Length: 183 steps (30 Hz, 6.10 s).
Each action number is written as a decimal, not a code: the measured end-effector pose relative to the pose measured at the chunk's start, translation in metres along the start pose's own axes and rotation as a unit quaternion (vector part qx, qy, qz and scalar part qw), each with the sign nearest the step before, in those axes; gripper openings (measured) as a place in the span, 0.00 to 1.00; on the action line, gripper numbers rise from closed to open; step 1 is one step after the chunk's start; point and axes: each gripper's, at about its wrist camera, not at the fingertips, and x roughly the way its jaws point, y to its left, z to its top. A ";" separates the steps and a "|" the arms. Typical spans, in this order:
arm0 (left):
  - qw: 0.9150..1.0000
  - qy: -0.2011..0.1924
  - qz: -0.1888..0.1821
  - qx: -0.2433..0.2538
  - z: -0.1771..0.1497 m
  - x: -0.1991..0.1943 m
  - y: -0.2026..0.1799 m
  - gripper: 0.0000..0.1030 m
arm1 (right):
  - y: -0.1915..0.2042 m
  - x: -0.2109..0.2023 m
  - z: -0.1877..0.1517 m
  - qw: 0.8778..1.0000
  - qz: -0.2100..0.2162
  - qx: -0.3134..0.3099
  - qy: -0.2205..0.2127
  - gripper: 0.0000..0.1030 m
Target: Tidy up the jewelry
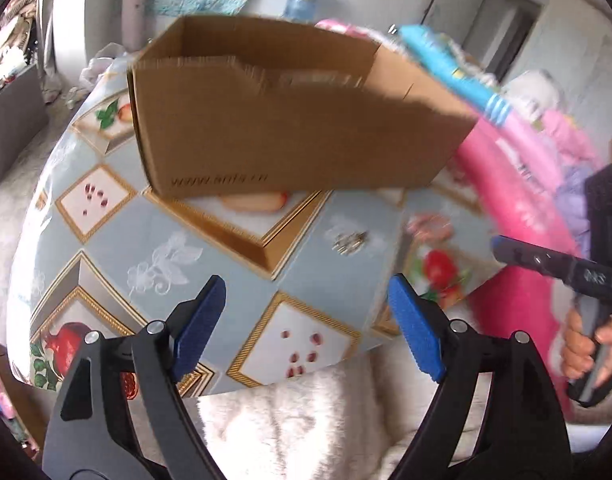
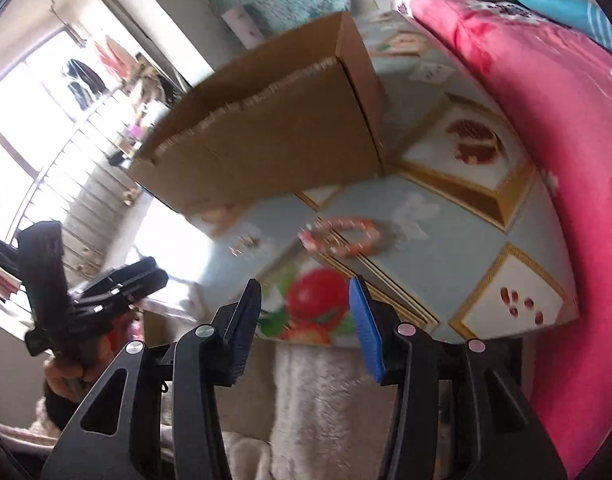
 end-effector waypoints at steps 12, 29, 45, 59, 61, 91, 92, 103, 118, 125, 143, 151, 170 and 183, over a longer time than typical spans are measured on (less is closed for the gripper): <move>0.993 0.003 0.106 0.052 -0.013 0.039 -0.010 0.92 | 0.011 0.022 -0.017 0.988 -0.123 -0.096 -0.022 0.70; 0.990 -0.054 0.126 0.039 -0.021 0.042 -0.021 0.93 | 0.005 0.024 -0.021 0.993 -0.060 -0.100 -0.030 0.94; 0.991 -0.031 0.124 0.038 -0.007 0.047 -0.016 0.93 | -0.003 0.025 -0.011 0.999 -0.020 -0.042 -0.023 0.94; 0.992 -0.013 0.121 0.040 0.004 0.057 -0.018 0.93 | 0.003 0.032 -0.004 0.998 -0.052 -0.018 -0.012 0.94; 0.992 -0.012 0.119 0.042 0.005 0.058 -0.019 0.93 | 0.006 0.032 -0.006 0.998 -0.064 -0.021 -0.012 0.94; 0.992 0.028 0.113 0.045 0.027 0.070 -0.016 0.93 | 0.029 0.049 -0.013 0.980 -0.180 -0.082 -0.009 0.94; 0.992 0.030 0.113 0.044 0.028 0.071 -0.016 0.93 | 0.029 0.049 -0.014 0.981 -0.179 -0.079 -0.009 0.94; 0.992 0.026 0.113 0.044 0.027 0.072 -0.017 0.93 | 0.029 0.051 -0.010 0.981 -0.186 -0.063 0.009 0.94; 0.992 0.025 0.118 0.041 0.024 0.071 -0.023 0.93 | 0.027 0.052 -0.007 0.980 -0.191 -0.057 0.022 0.94; 0.991 0.034 0.120 0.037 0.024 0.069 -0.025 0.93 | 0.028 0.050 -0.010 0.981 -0.182 -0.074 0.014 0.94; 0.993 0.007 0.103 0.055 0.016 0.066 -0.021 0.93 | 0.037 0.007 -0.007 0.986 -0.123 -0.078 -0.075 0.94; 0.995 -0.053 0.066 0.054 0.010 0.035 -0.016 0.92 | 0.029 -0.008 -0.006 0.988 -0.072 -0.078 -0.113 0.94; 0.992 -0.071 -0.012 0.107 0.002 0.024 -0.050 0.32 | 0.020 0.004 -0.013 0.993 0.021 -0.056 -0.106 0.78; 0.983 -0.020 0.023 0.181 0.009 0.066 -0.068 0.23 | 0.012 0.010 -0.011 0.994 0.029 -0.040 -0.097 0.77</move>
